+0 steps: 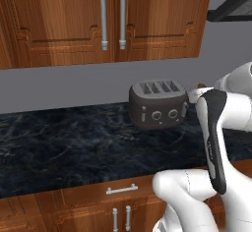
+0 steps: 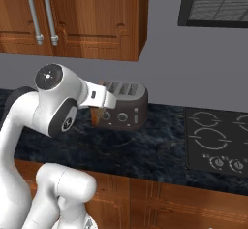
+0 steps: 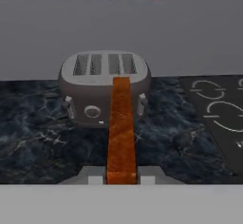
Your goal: Start the toaster. Once the lever pops up, take the bread to the plate on the dining counter.
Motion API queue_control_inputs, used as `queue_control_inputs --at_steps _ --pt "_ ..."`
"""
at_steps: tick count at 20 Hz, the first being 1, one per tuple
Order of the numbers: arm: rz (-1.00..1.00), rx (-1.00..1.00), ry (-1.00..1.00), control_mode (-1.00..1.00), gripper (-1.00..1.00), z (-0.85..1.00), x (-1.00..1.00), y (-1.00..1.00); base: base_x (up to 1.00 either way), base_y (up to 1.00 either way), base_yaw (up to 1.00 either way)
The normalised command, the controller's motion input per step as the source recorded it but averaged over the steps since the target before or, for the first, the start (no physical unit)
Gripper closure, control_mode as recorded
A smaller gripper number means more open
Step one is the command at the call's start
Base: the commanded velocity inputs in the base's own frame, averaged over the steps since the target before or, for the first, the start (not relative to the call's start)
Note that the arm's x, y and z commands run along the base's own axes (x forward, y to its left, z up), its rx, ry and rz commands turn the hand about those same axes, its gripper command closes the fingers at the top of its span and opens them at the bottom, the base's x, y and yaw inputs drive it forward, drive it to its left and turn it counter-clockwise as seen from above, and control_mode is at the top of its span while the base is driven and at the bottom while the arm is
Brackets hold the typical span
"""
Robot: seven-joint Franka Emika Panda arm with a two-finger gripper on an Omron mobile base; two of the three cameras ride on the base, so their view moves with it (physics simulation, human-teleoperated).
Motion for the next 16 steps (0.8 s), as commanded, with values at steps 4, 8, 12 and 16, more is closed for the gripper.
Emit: queue_control_inputs --at_steps 4,8,12,16 --pt "0.0 0.0 0.16 -1.0 1.0 0.0 -0.46 0.17 0.0 0.0 0.0" --pt "0.0 0.0 0.07 -1.0 1.0 0.0 -0.28 0.34 0.0 0.0 0.0" --pt "0.0 0.0 0.0 -1.0 1.0 0.0 -0.06 0.45 0.0 0.0 0.0" --pt "0.0 0.0 0.01 -1.0 1.0 0.0 -0.09 0.44 0.0 0.0 0.0"
